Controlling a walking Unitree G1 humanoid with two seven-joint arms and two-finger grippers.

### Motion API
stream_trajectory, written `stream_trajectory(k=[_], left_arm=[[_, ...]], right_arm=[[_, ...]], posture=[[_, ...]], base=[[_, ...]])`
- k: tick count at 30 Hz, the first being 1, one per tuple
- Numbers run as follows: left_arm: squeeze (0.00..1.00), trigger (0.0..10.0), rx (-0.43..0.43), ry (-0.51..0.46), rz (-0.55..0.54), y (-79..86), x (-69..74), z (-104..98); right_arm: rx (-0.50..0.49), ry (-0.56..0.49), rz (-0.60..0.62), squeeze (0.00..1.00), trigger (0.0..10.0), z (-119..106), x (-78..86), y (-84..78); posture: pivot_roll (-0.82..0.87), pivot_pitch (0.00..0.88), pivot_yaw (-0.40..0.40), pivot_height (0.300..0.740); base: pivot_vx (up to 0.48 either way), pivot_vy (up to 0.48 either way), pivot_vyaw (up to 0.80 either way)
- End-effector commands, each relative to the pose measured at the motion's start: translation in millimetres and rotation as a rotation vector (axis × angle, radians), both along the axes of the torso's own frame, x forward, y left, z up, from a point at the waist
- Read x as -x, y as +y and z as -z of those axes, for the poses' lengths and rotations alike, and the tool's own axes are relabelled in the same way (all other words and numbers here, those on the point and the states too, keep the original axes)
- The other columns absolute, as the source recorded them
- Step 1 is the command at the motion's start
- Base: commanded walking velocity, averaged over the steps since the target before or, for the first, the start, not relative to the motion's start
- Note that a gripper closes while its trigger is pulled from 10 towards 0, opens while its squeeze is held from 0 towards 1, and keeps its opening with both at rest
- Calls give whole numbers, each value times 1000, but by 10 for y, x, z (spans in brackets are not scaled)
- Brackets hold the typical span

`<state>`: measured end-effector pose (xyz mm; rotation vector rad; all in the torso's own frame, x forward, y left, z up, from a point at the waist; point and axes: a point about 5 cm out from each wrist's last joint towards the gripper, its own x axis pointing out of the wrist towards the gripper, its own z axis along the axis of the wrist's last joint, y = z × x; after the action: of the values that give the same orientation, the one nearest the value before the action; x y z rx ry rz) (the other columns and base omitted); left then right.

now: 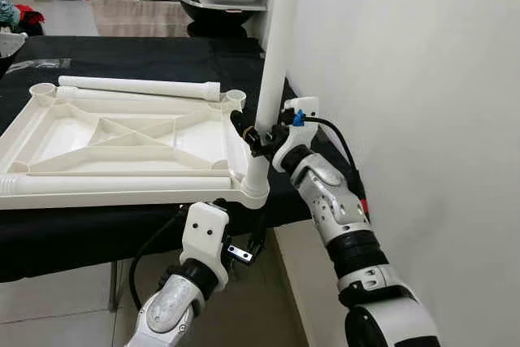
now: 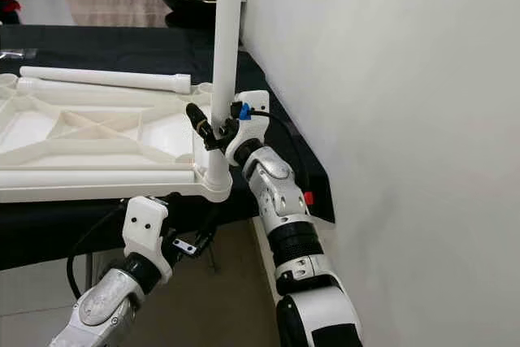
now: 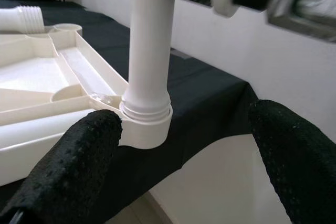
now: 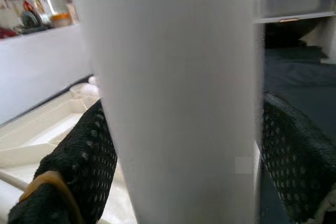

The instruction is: Building children table

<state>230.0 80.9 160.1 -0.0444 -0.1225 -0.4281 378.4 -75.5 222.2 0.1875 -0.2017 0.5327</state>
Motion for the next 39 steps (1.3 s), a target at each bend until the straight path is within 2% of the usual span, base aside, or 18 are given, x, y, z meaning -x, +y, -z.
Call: stream_trajectory(k=[1, 8, 16, 17, 19, 22, 25, 31, 33, 35, 36, 37, 38, 39], left_arm=[[0, 10000, -4, 8, 4, -9, 19, -5], [0, 10000, -13, 11, -8, -7, 43, -7], [0, 10000, -13, 12, -11, -9, 42, -8], [0, 10000, -13, 12, -12, -8, 38, -10], [0, 10000, -15, 12, -12, -5, 33, -13], [0, 10000, -16, 12, -13, -4, 33, -14], [0, 10000, -16, 10, -17, 8, 36, -30], [0, 10000, -15, 9, -20, 5, 50, -40], [0, 10000, -14, 11, -22, 4, 58, -41], [0, 10000, -14, 11, -22, 4, 59, -41], [0, 10000, -15, 12, -24, 8, 61, -38], [0, 10000, -15, 12, -25, 10, 63, -37], [0, 10000, -15, 13, -26, 14, 65, -33], [0, 10000, -15, 15, -26, 18, 66, -32]], right_arm=[[6, -8, 16, 0, 10000, -7, 3, 15], [9, 31, 122, 0, 10000, -11, -67, -60], [-3, 36, 117, 0, 10000, -1, -64, -60], [-20, 39, 88, 0, 10000, -1, -53, -37], [-36, 52, -107, 0, 10000, 22, 12, 90], [-39, 54, -160, 0, 10000, 27, 32, 123], [49, 55, -325, 0, 10000, 52, 59, 174], [108, 76, -408, 0, 10000, 72, 21, 166], [167, 84, -475, 0, 10000, 102, 27, 196], [176, 85, -477, 0, 10000, 105, 24, 202], [163, 83, -478, 0, 4824, 95, 21, 214], [154, 82, -477, 0, 4824, 88, 18, 222], [125, 92, -433, 0, 0, 68, -13, 229], [105, 101, -404, 0, 0, 55, -37, 231]], posture=[[68, 57, -123, 740], [68, 62, -124, 740], [70, 65, -125, 740], [71, 66, -124, 740], [72, 68, -121, 740], [72, 68, -121, 740], [78, 72, -126, 740], [82, 76, -129, 740], [83, 82, -135, 740], [83, 82, -135, 740], [83, 82, -135, 740], [83, 82, -135, 740], [83, 82, -135, 740], [83, 82, -135, 740]], base=[[0, 0, 794], [0, 0, 89], [0, 0, 0], [0, 0, 0], [0, 0, 0], [0, 0, 0], [0, 0, 0], [0, 0, 0], [0, 0, 0], [0, 0, 0], [0, 0, 0], [0, 0, 0], [0, 0, 0], [0, 0, 0]])
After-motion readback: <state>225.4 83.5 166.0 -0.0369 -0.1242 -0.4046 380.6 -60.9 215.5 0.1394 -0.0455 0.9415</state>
